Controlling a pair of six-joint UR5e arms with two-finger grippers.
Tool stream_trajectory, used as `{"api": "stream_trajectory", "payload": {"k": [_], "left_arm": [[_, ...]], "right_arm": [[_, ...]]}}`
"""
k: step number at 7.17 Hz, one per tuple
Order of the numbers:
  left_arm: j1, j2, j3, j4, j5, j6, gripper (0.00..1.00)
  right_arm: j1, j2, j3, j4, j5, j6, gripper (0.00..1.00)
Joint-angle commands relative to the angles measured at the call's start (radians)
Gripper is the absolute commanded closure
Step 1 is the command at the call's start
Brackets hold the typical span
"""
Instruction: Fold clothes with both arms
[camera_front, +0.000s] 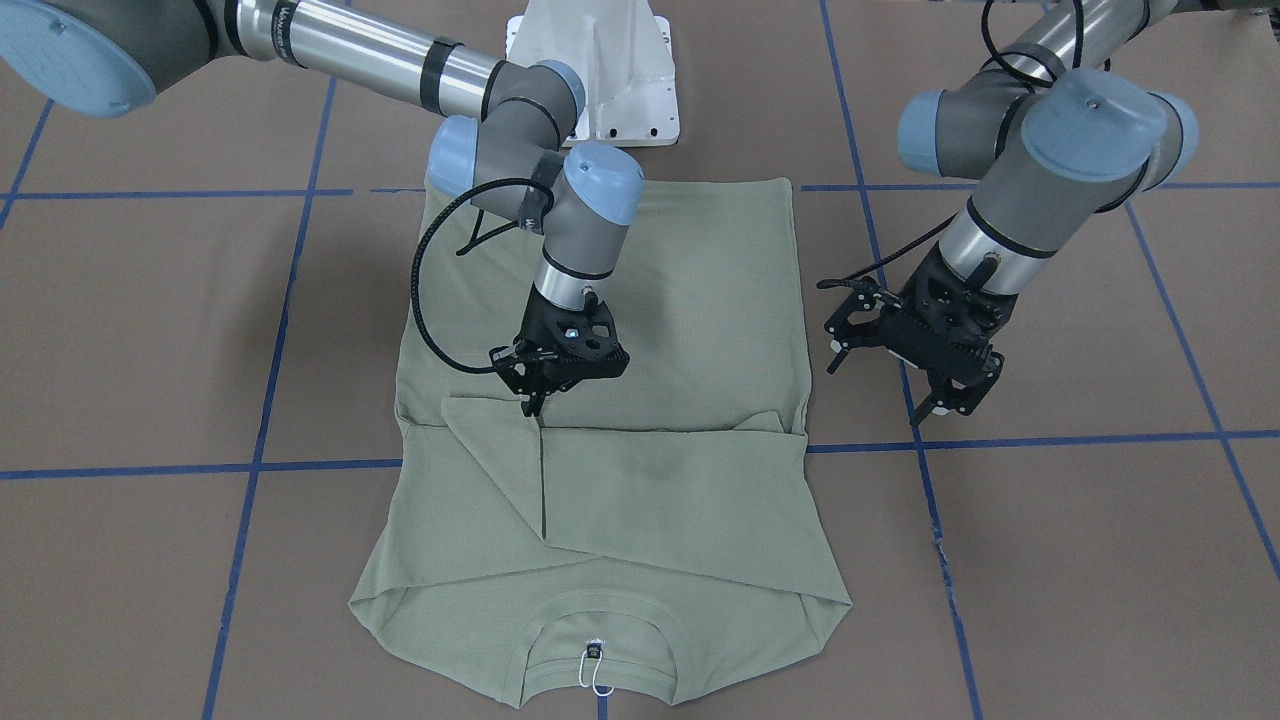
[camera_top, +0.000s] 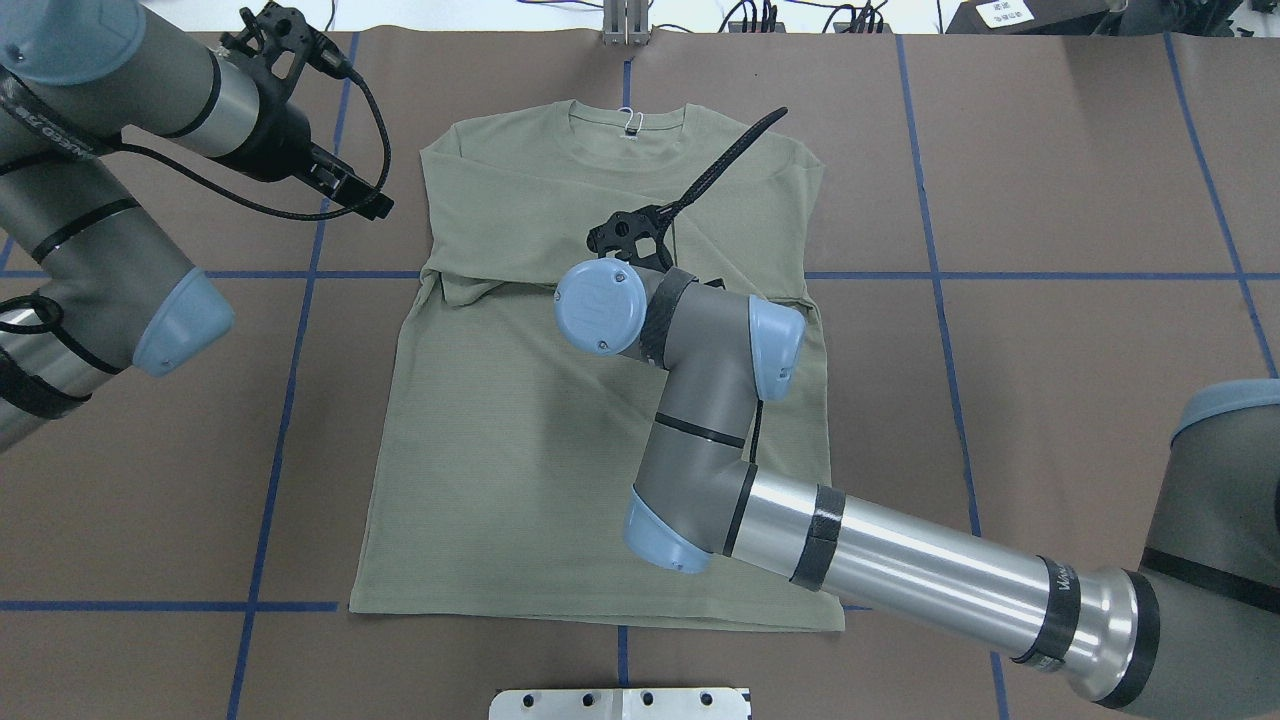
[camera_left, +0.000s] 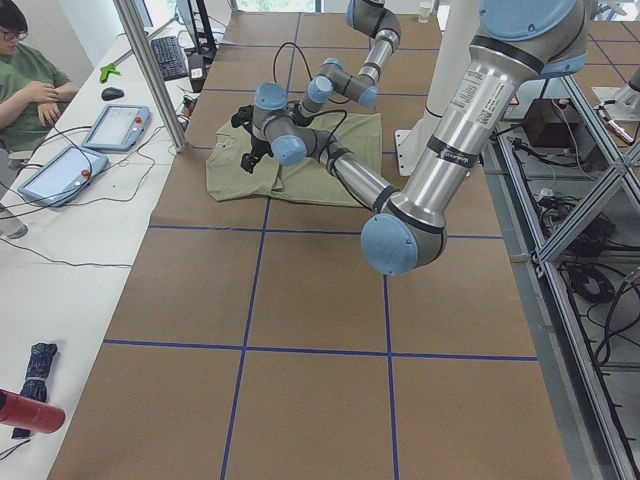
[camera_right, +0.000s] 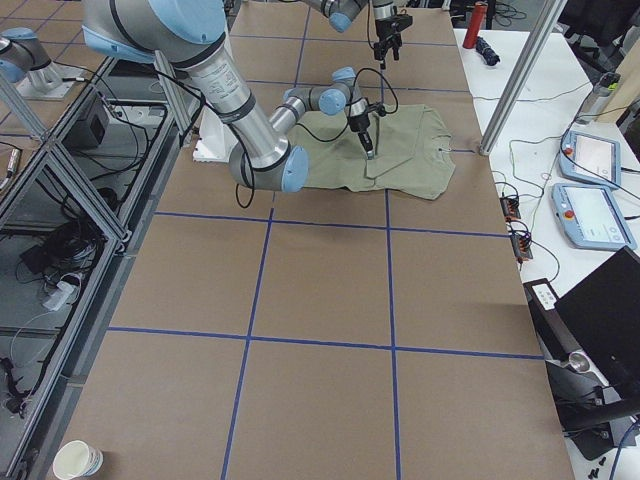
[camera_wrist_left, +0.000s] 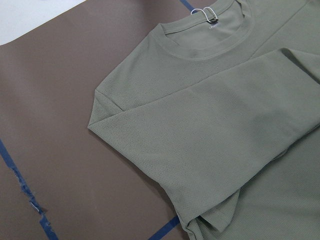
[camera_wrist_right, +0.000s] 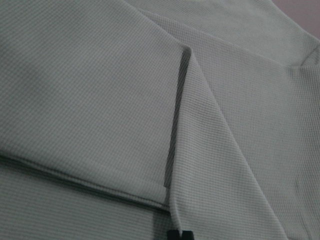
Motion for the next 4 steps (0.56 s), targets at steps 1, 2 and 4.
{"api": "stream_trajectory", "payload": {"k": [1,2,4], "left_arm": [[0.000,0.000,-0.001,0.000,0.000,0.000,0.00],[0.000,0.000,-0.001,0.000,0.000,0.000,0.00],[0.002,0.000,-0.001,0.000,0.000,0.000,0.00]], "right_arm": [[0.000,0.000,0.000,0.001,0.001,0.012,1.00],[0.007,0.000,0.014,0.000,0.001,0.005,1.00],[0.084,-0.012,0.026,0.001,0.012,-0.099,1.00]]}}
